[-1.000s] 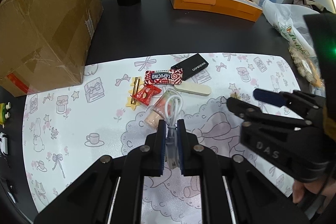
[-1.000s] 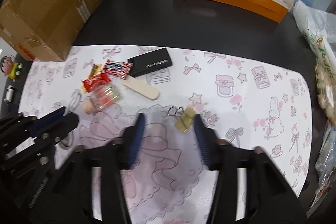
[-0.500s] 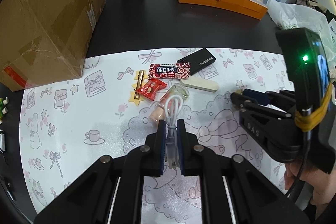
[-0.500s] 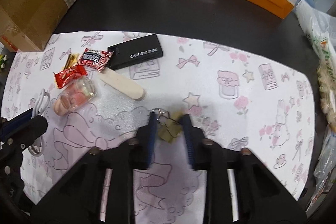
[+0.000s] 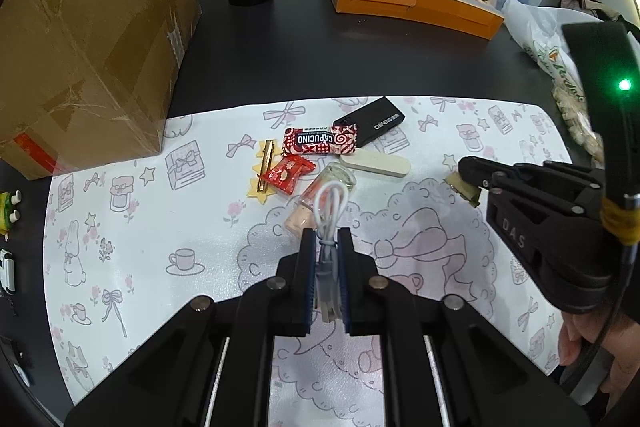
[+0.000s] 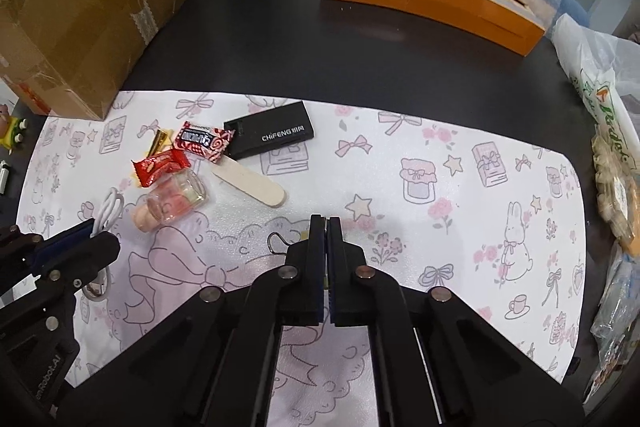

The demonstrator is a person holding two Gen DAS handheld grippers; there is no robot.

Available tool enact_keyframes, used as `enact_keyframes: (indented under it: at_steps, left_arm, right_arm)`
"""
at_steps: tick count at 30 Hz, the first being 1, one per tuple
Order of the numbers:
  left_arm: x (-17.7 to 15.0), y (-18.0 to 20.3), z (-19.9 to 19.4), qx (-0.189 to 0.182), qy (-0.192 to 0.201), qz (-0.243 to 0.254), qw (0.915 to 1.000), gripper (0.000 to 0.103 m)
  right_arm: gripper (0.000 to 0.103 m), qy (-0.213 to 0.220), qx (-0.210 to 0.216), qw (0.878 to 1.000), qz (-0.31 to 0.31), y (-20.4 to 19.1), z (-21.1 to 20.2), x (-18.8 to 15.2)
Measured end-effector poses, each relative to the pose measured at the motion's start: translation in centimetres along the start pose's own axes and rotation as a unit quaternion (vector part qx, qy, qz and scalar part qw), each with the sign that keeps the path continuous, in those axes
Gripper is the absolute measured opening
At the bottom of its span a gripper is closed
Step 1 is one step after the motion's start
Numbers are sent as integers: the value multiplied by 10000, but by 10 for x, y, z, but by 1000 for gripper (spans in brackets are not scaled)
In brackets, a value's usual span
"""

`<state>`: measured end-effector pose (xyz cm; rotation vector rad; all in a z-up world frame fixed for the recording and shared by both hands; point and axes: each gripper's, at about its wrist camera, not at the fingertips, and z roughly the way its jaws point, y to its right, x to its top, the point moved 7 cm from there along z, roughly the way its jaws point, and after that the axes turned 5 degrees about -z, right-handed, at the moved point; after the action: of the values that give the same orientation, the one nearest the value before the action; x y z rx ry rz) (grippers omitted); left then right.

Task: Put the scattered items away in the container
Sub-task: 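Carry the binder clip and white cable with both grippers over the box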

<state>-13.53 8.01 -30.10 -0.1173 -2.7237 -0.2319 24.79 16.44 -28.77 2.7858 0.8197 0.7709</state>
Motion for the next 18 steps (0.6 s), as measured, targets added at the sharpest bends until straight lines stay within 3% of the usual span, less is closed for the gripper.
enact_keyframes:
  at_steps: [18]
  left_arm:
    - [20,-4,-38,-113,304,-43,9995,10]
  right_arm:
    - [1,520,56,9985,-177,-19,-59,5]
